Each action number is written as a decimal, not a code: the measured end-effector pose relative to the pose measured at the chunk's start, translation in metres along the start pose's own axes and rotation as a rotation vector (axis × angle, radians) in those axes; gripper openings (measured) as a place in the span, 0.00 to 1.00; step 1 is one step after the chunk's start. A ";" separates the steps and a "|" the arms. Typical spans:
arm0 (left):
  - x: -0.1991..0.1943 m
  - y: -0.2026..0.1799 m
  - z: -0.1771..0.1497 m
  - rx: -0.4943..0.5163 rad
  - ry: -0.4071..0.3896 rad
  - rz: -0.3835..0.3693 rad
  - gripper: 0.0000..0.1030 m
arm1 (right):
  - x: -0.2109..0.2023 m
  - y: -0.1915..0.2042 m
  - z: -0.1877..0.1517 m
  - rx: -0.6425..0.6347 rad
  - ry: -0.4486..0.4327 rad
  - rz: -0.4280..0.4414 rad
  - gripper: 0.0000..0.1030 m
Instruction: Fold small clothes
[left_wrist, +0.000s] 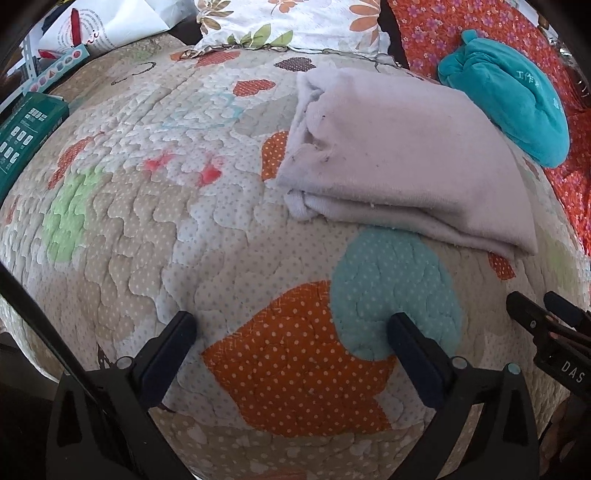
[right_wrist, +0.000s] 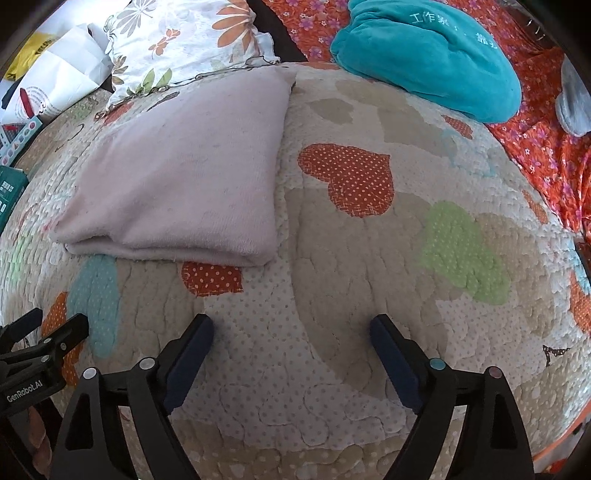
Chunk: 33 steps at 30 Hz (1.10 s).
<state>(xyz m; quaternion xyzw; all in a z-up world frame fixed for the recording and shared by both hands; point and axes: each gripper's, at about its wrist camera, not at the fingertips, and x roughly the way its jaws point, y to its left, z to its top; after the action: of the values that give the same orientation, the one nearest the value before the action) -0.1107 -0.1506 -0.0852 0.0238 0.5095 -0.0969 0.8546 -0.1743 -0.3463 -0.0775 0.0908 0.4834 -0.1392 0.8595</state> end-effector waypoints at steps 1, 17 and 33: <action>0.000 0.000 -0.001 -0.004 -0.006 0.002 1.00 | 0.001 0.001 0.000 0.000 -0.001 0.000 0.90; -0.001 -0.002 0.000 -0.012 0.023 0.015 1.00 | 0.004 0.007 -0.003 0.023 -0.027 -0.034 0.97; 0.000 0.000 0.001 -0.014 0.047 0.008 1.00 | 0.005 0.006 -0.002 0.021 -0.028 -0.035 0.98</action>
<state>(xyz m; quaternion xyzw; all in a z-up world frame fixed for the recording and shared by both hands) -0.1100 -0.1512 -0.0850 0.0220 0.5299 -0.0892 0.8431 -0.1711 -0.3405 -0.0825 0.0894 0.4714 -0.1606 0.8626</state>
